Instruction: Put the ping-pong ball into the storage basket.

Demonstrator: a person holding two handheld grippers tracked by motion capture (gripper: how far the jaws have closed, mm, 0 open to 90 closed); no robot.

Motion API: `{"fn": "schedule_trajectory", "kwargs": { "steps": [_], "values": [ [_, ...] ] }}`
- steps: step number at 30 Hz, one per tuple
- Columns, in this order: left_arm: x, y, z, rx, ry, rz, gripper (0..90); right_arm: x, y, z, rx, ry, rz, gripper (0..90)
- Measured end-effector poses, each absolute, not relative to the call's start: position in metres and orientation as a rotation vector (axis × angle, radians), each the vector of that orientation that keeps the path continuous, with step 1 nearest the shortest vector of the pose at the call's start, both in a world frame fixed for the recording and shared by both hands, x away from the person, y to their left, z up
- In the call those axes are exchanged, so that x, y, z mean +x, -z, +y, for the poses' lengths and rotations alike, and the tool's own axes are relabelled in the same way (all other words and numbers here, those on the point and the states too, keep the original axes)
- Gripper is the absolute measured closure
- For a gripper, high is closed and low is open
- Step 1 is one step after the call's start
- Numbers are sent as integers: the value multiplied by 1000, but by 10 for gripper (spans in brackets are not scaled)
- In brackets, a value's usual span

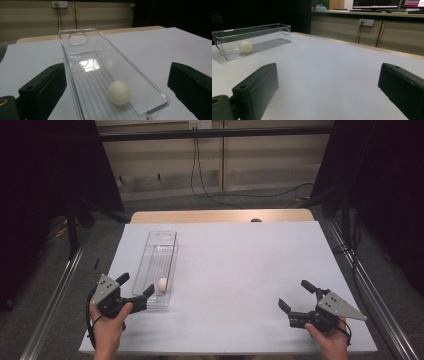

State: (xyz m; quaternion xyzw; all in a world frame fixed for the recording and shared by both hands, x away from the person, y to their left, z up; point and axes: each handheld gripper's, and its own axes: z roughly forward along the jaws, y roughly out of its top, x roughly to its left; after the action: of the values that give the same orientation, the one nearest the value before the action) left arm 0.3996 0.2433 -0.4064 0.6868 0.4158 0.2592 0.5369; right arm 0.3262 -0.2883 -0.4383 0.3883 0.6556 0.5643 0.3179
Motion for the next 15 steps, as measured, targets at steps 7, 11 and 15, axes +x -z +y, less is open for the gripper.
{"fn": "schedule_trajectory", "kwargs": {
  "steps": [7, 11, 15],
  "values": [
    [397, 411, 246, 1641, -615, 988, 22, 326, 438, -288, 1025, -1484, 1724, 22],
    [395, 414, 247, 1645, -619, 980, 23, 327, 438, -288, 1019, -1488, 1730, 22],
    [394, 416, 247, 1629, -624, 992, 23, 327, 439, -287, 1015, -1487, 1728, 22]
  ]
}}
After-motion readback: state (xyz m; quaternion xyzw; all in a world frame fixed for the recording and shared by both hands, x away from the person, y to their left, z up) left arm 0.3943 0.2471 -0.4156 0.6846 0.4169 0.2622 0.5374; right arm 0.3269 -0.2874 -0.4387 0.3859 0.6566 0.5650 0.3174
